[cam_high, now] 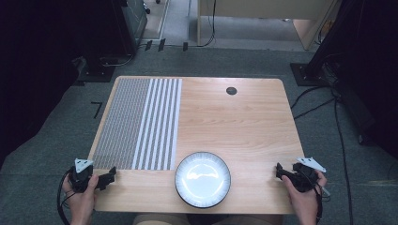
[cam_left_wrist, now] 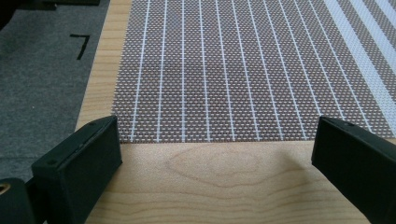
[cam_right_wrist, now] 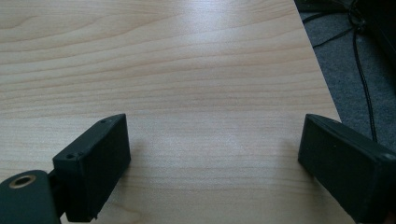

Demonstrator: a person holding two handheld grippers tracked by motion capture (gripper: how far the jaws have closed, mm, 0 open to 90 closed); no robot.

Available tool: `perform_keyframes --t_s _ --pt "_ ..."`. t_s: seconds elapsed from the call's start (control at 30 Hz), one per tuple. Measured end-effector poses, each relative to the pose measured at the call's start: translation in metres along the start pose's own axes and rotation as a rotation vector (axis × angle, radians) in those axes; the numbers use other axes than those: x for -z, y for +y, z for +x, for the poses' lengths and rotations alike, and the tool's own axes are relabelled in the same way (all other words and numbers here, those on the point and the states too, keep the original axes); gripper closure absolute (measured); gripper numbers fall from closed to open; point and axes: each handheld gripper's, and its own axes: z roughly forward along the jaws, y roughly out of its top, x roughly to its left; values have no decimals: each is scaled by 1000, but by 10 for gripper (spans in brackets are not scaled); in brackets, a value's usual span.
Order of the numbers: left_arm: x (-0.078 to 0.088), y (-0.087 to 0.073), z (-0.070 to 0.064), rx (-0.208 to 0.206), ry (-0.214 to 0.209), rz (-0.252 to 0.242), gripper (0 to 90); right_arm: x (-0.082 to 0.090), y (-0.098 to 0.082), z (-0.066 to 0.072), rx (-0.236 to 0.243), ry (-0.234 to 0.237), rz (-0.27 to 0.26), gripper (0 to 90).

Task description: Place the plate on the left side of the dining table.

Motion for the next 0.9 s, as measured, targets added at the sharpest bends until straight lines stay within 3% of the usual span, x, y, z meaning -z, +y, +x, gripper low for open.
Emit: perform_keyframes --t_s 0.23,0.43,0.53,0.73,0.9 --pt "0 0 0 -1 -2 -5 14 0 0 1 -5 -4 0 88" --pt "1 -1 3 26 -26 -15 14 2 -1 0 -7 -5 -2 103" --pt "2 -1 3 27 -28 -13 14 5 -2 1 -6 -36 -23 151" --pt "5 0 2 32 -26 -27 14 17 2 5 -44 -3 -67 153" --pt "7 1 -2 27 -21 -43 14 23 3 13 -48 11 -77 153"
